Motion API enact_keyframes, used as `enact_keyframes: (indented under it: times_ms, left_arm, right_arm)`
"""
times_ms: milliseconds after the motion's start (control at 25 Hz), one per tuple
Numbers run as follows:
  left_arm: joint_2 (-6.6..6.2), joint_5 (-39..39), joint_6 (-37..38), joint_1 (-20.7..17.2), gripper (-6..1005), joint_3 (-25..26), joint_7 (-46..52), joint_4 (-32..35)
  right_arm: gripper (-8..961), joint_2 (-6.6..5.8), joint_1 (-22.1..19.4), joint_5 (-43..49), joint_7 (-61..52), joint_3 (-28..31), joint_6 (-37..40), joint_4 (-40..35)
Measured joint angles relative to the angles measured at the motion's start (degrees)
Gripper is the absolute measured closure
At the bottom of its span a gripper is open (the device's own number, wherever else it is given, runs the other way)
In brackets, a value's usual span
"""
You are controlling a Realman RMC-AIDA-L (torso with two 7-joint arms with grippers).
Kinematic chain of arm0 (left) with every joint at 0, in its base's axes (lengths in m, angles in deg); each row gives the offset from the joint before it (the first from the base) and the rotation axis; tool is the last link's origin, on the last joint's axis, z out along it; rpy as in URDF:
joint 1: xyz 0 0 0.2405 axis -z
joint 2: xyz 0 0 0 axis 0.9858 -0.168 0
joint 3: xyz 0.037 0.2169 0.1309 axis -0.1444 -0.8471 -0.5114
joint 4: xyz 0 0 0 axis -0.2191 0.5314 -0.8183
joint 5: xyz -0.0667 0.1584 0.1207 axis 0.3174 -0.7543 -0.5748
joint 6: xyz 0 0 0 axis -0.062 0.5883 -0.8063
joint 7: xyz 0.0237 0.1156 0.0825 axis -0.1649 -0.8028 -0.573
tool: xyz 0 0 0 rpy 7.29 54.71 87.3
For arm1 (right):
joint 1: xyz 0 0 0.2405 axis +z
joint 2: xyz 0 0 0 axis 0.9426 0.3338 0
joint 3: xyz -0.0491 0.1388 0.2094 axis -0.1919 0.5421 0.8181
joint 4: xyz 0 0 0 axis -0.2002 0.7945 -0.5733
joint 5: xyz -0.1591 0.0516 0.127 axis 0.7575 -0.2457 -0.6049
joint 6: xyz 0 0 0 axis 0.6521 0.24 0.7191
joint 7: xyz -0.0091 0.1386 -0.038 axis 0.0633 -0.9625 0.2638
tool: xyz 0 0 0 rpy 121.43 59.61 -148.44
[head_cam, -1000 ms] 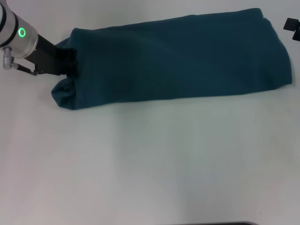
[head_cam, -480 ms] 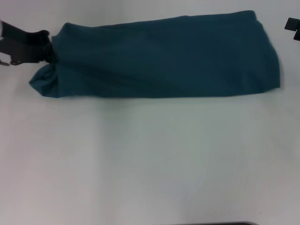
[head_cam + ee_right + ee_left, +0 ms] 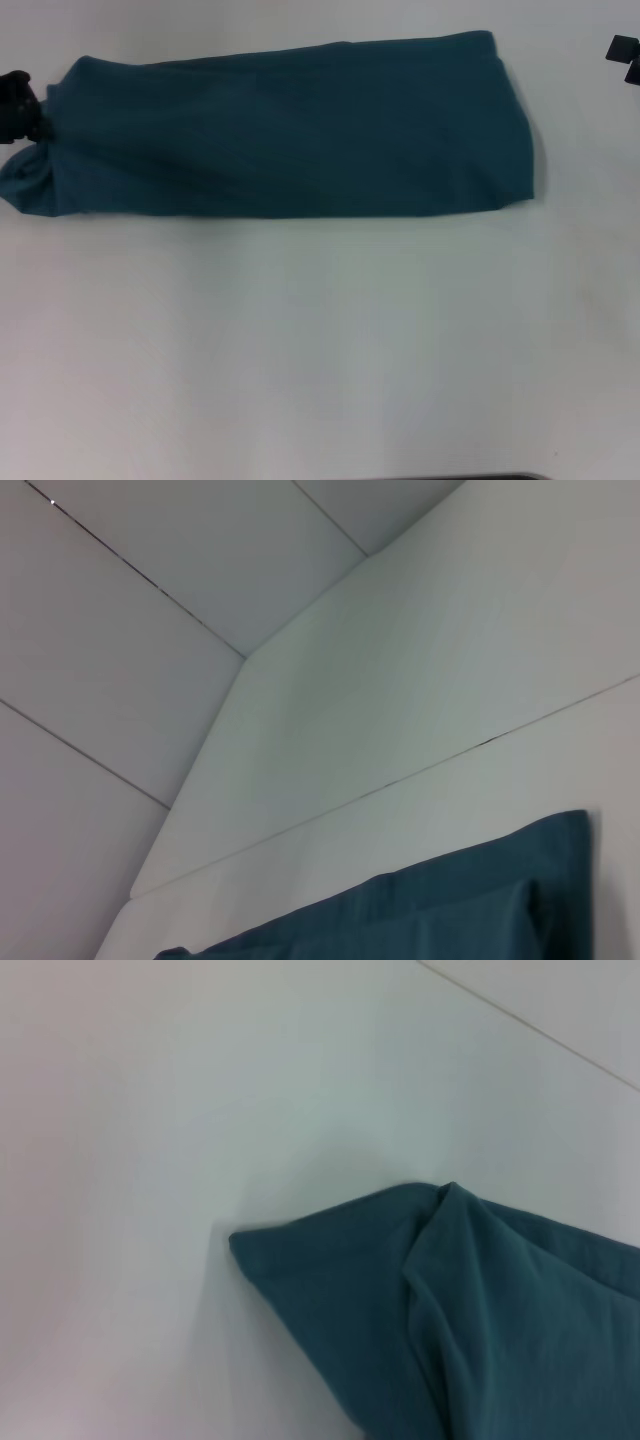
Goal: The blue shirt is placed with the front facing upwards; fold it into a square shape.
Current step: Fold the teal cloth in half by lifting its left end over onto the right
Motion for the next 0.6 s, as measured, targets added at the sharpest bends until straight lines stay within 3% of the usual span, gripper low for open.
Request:
enact_keyframes:
  times_ms: [240, 360, 600]
  left_arm:
    - [-1.61, -1.8, 0.0, -0.2, 979, 0.0, 0.4, 0.1]
    - [-1.60, -1.5, 1.2, -0.2, 979, 0.0, 0.1, -0.8]
    - [-0.94, 10.4, 7.4, 0.3, 980, -0.4, -3.4, -3.9]
  right_arm:
    - [151, -0.04, 0.0, 0.0, 0.0, -0.3, -0.1, 0.0]
    - [151, -0.05, 0.0, 0.0, 0.0, -0.5, -0.1, 0.0]
    - [152, -0.07, 0.1, 2.1, -0.1, -0.5, -0.1, 0.0]
